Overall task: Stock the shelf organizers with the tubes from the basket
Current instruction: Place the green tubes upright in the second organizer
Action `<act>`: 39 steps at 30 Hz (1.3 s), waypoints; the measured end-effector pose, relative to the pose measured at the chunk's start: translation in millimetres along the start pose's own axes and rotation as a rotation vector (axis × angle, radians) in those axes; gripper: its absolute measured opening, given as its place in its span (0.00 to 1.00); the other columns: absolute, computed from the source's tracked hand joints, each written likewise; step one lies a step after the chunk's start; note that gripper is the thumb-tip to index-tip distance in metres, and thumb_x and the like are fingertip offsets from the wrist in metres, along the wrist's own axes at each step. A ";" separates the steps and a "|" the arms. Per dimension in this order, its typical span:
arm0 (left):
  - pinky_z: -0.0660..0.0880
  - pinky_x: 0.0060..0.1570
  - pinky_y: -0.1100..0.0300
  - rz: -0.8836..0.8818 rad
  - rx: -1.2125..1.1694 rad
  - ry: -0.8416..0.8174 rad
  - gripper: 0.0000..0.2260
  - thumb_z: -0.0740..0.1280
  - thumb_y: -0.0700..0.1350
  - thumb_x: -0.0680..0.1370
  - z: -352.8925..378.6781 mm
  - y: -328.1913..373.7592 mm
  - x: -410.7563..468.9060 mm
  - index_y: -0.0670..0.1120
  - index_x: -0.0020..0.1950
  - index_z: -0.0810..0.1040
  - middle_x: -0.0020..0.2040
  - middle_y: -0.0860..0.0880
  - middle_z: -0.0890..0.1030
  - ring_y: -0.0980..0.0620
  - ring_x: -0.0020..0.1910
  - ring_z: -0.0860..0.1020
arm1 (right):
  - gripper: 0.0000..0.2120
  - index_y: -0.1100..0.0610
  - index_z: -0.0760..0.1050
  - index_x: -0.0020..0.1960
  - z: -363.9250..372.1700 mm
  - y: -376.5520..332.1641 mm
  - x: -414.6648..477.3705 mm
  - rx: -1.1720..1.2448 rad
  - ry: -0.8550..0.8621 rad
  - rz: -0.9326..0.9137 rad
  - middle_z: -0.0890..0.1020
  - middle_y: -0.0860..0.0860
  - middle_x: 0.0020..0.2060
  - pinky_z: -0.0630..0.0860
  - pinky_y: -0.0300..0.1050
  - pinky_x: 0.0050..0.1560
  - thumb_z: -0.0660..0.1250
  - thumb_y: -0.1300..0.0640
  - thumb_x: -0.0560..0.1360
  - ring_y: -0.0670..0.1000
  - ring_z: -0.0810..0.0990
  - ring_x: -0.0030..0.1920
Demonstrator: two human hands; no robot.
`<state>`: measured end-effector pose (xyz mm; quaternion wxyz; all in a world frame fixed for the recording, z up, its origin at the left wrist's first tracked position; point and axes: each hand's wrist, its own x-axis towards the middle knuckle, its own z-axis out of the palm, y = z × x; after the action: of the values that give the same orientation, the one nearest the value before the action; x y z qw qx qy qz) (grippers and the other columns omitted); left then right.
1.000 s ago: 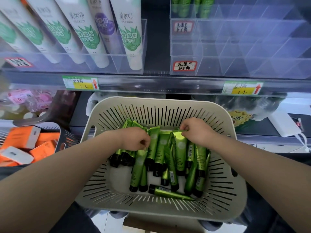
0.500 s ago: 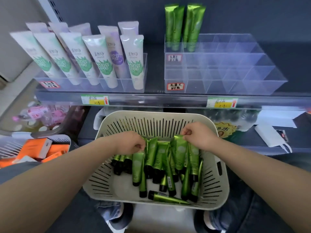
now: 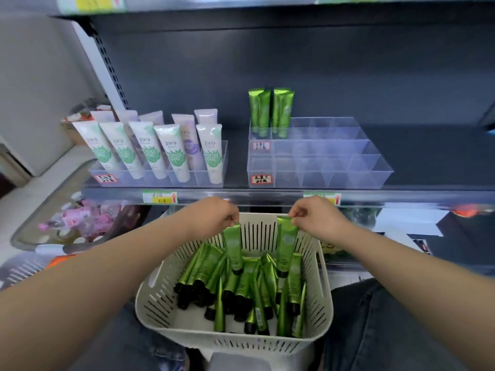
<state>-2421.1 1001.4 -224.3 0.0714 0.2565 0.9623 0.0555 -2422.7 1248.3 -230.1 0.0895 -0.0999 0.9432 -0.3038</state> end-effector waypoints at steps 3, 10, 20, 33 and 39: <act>0.69 0.46 0.61 0.013 0.024 0.066 0.07 0.63 0.44 0.79 -22.6 15.7 7.3 0.47 0.54 0.79 0.50 0.51 0.81 0.51 0.50 0.78 | 0.07 0.50 0.76 0.40 -18.8 -3.8 -4.2 0.001 0.046 -0.030 0.76 0.42 0.34 0.70 0.37 0.38 0.68 0.61 0.73 0.44 0.76 0.38; 0.74 0.48 0.55 0.028 0.065 0.187 0.06 0.61 0.44 0.79 -72.0 46.4 27.6 0.48 0.51 0.77 0.48 0.49 0.81 0.49 0.46 0.77 | 0.11 0.49 0.75 0.37 -64.0 -8.3 -7.1 0.092 0.148 -0.053 0.79 0.45 0.36 0.76 0.42 0.45 0.67 0.63 0.74 0.49 0.79 0.42; 0.71 0.42 0.58 0.070 0.085 0.455 0.07 0.61 0.43 0.78 -126.4 65.8 68.8 0.47 0.52 0.77 0.47 0.50 0.82 0.47 0.46 0.78 | 0.11 0.50 0.76 0.37 -132.0 -13.0 6.0 0.149 0.292 -0.139 0.78 0.43 0.33 0.71 0.32 0.38 0.66 0.63 0.74 0.43 0.77 0.35; 0.75 0.43 0.51 0.080 0.077 0.584 0.06 0.60 0.43 0.78 -160.9 74.8 136.9 0.44 0.50 0.77 0.45 0.48 0.80 0.47 0.43 0.78 | 0.08 0.52 0.77 0.39 -185.5 -6.3 65.5 0.110 0.425 -0.199 0.78 0.44 0.33 0.71 0.33 0.37 0.66 0.62 0.74 0.45 0.77 0.36; 0.76 0.43 0.51 0.046 0.091 0.618 0.07 0.59 0.43 0.79 -162.7 68.9 171.3 0.45 0.51 0.76 0.48 0.46 0.80 0.44 0.44 0.79 | 0.07 0.52 0.77 0.41 -191.8 -0.8 97.0 0.109 0.461 -0.192 0.78 0.44 0.33 0.71 0.36 0.37 0.65 0.62 0.75 0.44 0.76 0.35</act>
<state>-2561.6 1135.3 -73.1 -0.2375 0.2523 0.9338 0.0893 -2560.1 1330.6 -86.8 -0.1518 -0.1122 0.9071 -0.3762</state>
